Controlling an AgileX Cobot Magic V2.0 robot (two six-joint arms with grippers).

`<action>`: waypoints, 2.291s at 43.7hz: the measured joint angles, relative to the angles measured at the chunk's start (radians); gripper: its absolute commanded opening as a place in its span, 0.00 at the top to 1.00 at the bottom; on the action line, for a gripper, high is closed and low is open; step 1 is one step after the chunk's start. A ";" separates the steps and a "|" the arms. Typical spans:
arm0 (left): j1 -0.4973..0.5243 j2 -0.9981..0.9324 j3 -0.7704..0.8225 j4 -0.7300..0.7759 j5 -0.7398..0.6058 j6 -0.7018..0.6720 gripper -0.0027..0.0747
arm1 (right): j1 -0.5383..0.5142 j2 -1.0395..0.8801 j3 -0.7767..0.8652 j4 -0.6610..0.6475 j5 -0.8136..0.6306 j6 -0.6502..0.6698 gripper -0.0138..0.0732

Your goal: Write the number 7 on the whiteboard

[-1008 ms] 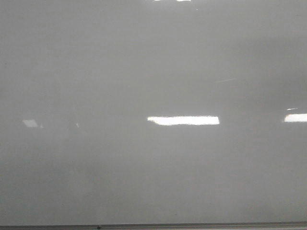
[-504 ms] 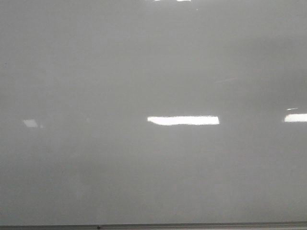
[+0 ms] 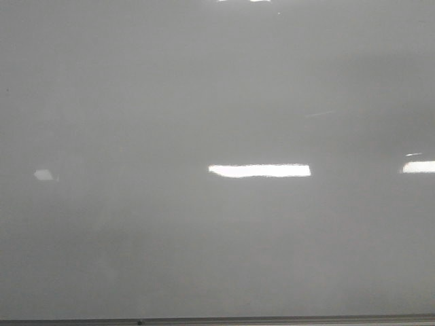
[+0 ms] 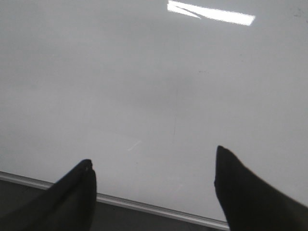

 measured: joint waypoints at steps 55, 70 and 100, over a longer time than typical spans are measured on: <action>-0.016 0.190 0.000 -0.028 -0.212 0.008 0.92 | 0.000 0.000 0.000 0.000 0.000 0.000 0.22; -0.033 0.149 -0.014 -0.028 -0.148 0.010 0.99 | 0.000 0.000 0.000 0.000 0.000 0.000 0.22; -0.208 -0.083 -0.422 -0.360 0.725 0.679 0.99 | 0.000 0.149 -0.247 0.004 0.245 0.000 0.22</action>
